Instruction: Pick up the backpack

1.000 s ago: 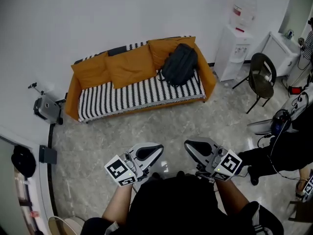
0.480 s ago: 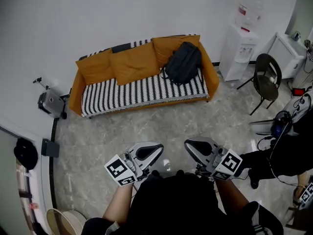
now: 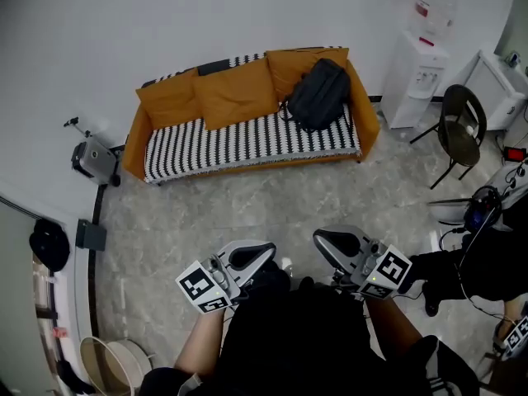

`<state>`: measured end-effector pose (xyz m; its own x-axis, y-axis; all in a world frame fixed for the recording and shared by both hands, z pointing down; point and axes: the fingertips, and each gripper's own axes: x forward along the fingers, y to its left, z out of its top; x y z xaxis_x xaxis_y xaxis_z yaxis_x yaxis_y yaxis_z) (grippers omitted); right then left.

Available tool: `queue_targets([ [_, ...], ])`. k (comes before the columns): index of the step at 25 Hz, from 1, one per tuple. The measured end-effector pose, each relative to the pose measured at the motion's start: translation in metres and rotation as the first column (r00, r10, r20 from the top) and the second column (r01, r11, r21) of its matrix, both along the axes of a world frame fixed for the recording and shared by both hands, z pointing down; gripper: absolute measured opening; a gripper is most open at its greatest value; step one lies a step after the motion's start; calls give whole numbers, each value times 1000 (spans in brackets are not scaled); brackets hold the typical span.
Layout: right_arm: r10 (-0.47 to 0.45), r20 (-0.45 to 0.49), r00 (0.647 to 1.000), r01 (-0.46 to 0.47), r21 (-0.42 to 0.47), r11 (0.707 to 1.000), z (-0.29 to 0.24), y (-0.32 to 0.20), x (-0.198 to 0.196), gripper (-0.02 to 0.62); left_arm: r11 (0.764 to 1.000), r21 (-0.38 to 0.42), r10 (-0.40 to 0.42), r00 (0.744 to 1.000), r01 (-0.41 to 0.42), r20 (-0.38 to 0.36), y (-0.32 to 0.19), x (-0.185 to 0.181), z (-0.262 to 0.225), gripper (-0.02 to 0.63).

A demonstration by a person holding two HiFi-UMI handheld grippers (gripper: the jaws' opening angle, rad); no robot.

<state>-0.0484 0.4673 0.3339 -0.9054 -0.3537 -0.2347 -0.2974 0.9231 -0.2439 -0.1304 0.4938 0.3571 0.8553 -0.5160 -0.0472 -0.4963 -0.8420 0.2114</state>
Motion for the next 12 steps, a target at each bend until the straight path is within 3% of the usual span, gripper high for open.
queue_targets([
  [12, 100, -27, 995, -101, -46, 994, 14, -30, 23, 27, 993, -2, 122, 992, -122, -40, -47, 27, 9, 23],
])
